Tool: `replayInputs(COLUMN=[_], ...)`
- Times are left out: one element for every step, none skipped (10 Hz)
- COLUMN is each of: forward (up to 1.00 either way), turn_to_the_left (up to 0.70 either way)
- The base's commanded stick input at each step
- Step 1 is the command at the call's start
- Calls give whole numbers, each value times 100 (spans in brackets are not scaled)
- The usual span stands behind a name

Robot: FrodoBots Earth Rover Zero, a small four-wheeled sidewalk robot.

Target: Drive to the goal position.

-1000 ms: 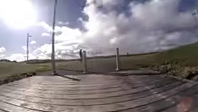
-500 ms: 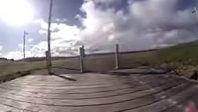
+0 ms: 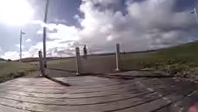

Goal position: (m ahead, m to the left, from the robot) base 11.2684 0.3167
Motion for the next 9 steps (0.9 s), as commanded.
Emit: replayInputs(forward=[85,85,85,85,85,85,85,85,85], turn_to_the_left=[-34,-34,0,0,0,0,-34,-34,-33])
